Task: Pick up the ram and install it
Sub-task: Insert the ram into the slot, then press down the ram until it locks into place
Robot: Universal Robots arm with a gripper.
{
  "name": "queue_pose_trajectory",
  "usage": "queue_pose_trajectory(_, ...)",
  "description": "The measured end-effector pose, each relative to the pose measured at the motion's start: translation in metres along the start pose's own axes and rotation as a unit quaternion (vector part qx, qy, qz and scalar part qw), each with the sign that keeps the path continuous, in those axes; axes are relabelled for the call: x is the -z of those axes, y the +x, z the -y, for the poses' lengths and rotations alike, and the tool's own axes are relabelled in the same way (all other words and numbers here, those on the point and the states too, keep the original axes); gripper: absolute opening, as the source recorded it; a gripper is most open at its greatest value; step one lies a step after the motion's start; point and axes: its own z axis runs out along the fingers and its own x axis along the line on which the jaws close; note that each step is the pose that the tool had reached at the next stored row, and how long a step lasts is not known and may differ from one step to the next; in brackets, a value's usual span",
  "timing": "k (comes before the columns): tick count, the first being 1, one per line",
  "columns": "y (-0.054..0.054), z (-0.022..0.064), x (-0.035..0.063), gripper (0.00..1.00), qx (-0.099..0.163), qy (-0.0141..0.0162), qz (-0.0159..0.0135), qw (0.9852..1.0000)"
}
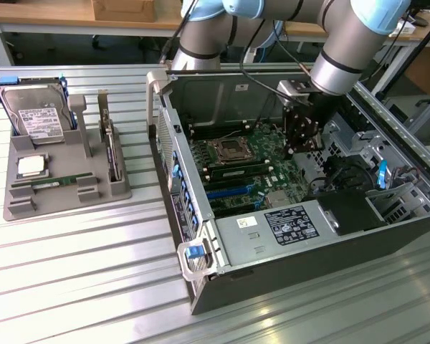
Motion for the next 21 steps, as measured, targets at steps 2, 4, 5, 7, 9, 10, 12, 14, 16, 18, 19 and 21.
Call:
queue_pose_trajectory(2, 0.0, 0.0012, 0.0084, 0.11, 0.0, -0.0001, 0.0, 1.0)
queue_pose_trajectory(4, 0.0, 0.0005, 0.0188, 0.11, 0.0, -0.0001, 0.0003, 1.0)
queue_pose_trajectory(5, 0.001, -0.0001, 0.0273, 0.11, 0.0, -0.0001, 0.0008, 1.0)
queue_pose_trajectory(7, 0.001, -0.0003, 0.0296, 0.11, 0.0, -0.0001, 0.0026, 1.0)
queue_pose_trajectory(9, 0.001, -0.0003, 0.0297, 0.11, 0.0, -0.0001, 0.0025, 1.0)
queue_pose_trajectory(10, 0.001, -0.0003, 0.0297, 0.11, 0.0, -0.0001, 0.0025, 1.0)
queue_pose_trajectory(12, 0.001, -0.002, 0.0296, 0.11, 0.001, -0.0001, 0.0024, 1.0)
queue_pose_trajectory(14, 0.001, -0.0091, 0.0266, 0.11, 0.008, 0.0001, 0.0033, 1.0)
queue_pose_trajectory(16, 0.001, -0.017, 0.0213, 0.11, 0.015, 0.0002, 0.0055, 0.9999)
queue_pose_trajectory(18, 0.0, -0.0266, 0.0133, 0.11, 0.024, 0.0003, 0.0063, 0.9997)
queue_pose_trajectory(19, 0.0, -0.0353, 0.0066, 0.11, 0.031, 0.0004, 0.0073, 0.9995)
queue_pose_trajectory(21, 0.001, -0.0366, 0.0017, 0.11, 0.034, 0.0005, 0.0074, 0.9994)
